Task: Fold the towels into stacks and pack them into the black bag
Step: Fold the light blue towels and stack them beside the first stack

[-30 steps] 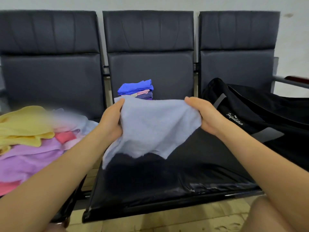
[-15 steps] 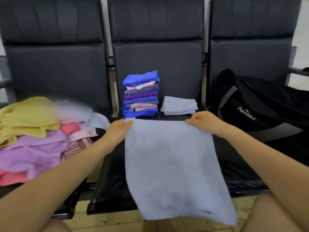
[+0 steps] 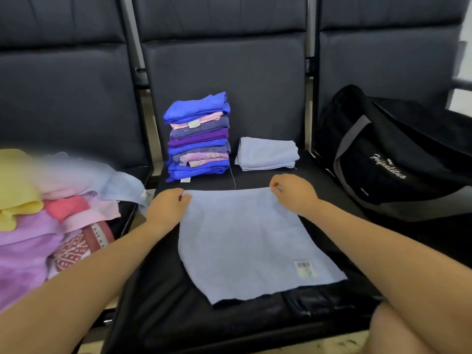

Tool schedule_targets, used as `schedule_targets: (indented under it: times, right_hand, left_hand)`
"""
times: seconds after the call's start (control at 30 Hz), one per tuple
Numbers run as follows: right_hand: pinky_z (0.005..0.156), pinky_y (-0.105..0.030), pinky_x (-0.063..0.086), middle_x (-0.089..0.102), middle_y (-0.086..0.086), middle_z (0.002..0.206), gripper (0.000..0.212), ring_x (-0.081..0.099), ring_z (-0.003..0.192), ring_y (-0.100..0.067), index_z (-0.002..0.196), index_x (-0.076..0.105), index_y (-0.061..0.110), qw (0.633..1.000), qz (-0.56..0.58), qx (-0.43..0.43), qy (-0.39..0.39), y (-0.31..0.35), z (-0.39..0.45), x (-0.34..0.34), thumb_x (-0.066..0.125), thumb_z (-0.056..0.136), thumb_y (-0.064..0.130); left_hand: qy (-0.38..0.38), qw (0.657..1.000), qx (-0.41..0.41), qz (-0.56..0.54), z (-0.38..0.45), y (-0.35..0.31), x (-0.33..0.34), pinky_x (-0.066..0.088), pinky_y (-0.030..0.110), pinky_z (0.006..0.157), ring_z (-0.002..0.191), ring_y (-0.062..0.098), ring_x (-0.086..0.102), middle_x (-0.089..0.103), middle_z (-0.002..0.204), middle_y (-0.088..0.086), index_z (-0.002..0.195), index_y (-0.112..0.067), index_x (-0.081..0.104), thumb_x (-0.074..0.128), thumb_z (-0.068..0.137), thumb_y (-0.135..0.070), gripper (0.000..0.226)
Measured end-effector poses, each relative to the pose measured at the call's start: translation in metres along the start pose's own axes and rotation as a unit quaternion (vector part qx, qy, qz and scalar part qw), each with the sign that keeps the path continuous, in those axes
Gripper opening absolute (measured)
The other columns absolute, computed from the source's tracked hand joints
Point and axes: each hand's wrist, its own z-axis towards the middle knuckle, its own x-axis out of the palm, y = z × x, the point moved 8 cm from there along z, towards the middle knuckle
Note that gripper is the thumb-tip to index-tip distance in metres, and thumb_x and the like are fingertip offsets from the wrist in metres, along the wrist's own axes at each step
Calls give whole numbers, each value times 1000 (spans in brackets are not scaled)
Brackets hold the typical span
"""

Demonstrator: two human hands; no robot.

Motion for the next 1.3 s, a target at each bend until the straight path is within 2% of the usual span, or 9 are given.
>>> schedule_targets:
  times: [0.13, 0.2, 0.4, 0.5, 0.67, 0.77, 0.97, 1.1, 1.3]
  right_hand:
    - [95, -38, 41, 51, -6, 124, 34, 45, 120, -25, 129, 52, 18, 998, -51, -18, -31, 0, -1, -1, 49, 95, 20]
    - [97, -38, 41, 49, -6, 126, 36, 43, 121, -24, 131, 51, 18, 999, -34, -18, -30, 1, -9, -2, 51, 95, 21]
    - [84, -24, 46, 63, 5, 104, 17, 57, 95, -7, 103, 67, 21, 978, 184, -86, 56, 32, -52, -4, 55, 93, 15]
    - [71, -13, 43, 66, 11, 88, 8, 56, 75, 0, 89, 69, 20, 956, 200, -133, 168, 58, -86, -4, 62, 91, 20]
    - [73, -22, 45, 63, 8, 85, 24, 52, 73, -1, 87, 68, 22, 917, 133, -179, 329, 88, -138, 5, 76, 78, 43]
    - [75, -17, 43, 58, 10, 92, 23, 49, 79, -3, 90, 65, 29, 917, 78, -221, 323, 96, -147, 4, 77, 76, 43]
    - [71, -22, 37, 52, 15, 84, 9, 49, 73, -2, 94, 62, 23, 931, 1, -257, 258, 99, -143, 5, 63, 87, 29]
    - [70, -26, 39, 54, 11, 89, 20, 51, 80, -12, 89, 54, 25, 933, -36, -247, 260, 100, -142, 13, 61, 88, 44]
    - [68, -31, 34, 53, 3, 85, 9, 47, 78, -19, 93, 53, 16, 944, -52, -236, 225, 94, -133, 13, 48, 94, 23]
  left_hand:
    - [-10, 999, -17, 33, 12, -10, 6, 44, 45, 95, 116, 33, 48, 55, 124, 15, 128, -16, 53, 52, 94, -28, 36]
    - [-35, 998, -3, 49, 4, -24, 4, 39, 47, 98, 124, 34, 41, 48, 131, 15, 135, -16, 47, 55, 93, -28, 45]
    - [81, 984, 157, -39, -62, -66, 26, 47, 38, 88, 98, 16, 56, 61, 100, -3, 89, -32, 62, 54, 92, -31, 9]
    - [158, 966, 200, -44, -102, -81, 25, 49, 34, 79, 78, 10, 58, 63, 84, -7, 79, -21, 67, 53, 94, -33, 23]
    - [272, 920, 283, 14, -156, -92, 23, 45, 24, 73, 79, 6, 53, 58, 81, -11, 78, -29, 61, 53, 85, -59, 32]
    - [299, 896, 324, 54, -170, -95, 23, 43, 21, 78, 89, 3, 49, 54, 91, -14, 92, -33, 58, 56, 78, -64, 34]
    - [239, 913, 322, 72, -162, -101, 21, 40, 26, 71, 79, 12, 49, 56, 87, -7, 97, -23, 52, 50, 93, -25, 6]
    - [224, 910, 334, 100, -161, -104, 28, 38, 28, 71, 82, 11, 45, 50, 85, -9, 101, -19, 55, 47, 97, -29, 14]
    - [263, 903, 333, 64, -150, -94, 35, 37, 23, 67, 77, 10, 48, 51, 82, -8, 99, -19, 59, 52, 95, -42, 25]
